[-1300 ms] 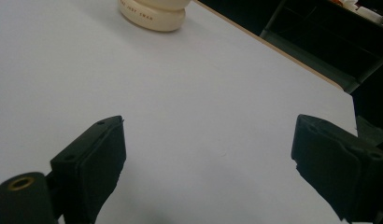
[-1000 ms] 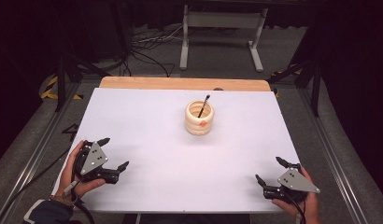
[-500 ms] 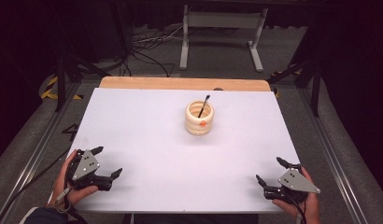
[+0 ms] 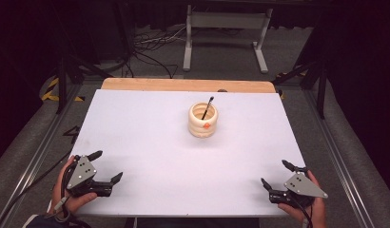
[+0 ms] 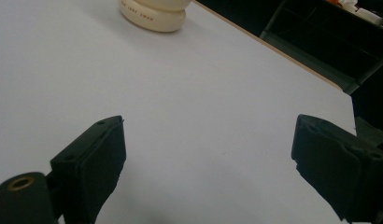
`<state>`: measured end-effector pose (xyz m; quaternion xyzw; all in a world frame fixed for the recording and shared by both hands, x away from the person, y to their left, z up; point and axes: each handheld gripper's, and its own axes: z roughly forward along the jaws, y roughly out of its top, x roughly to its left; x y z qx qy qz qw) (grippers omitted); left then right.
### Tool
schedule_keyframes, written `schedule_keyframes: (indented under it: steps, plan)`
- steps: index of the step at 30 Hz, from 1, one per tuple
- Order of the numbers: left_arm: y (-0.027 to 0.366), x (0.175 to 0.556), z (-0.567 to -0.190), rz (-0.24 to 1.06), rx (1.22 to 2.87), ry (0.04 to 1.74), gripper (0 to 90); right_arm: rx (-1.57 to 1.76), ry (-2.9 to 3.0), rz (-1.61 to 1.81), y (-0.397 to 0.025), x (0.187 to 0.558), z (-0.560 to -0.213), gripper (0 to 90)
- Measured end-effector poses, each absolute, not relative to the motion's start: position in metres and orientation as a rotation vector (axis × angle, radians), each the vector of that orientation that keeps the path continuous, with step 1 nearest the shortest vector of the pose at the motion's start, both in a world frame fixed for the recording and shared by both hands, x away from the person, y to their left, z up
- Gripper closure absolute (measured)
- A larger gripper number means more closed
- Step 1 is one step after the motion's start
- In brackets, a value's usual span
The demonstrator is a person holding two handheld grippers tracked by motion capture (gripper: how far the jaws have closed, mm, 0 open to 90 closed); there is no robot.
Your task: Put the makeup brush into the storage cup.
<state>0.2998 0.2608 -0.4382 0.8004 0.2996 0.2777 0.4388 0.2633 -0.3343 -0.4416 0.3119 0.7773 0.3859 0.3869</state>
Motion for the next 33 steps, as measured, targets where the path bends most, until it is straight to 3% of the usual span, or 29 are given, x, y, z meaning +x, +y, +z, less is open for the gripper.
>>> schedule_keyframes:
  steps: [33]
  plan:
    - [0.2594,0.3058,-0.4395,0.654,1.996,0.772,4.6,0.805,1.977,0.994,-0.3359,0.2657,-0.4422,11.1]
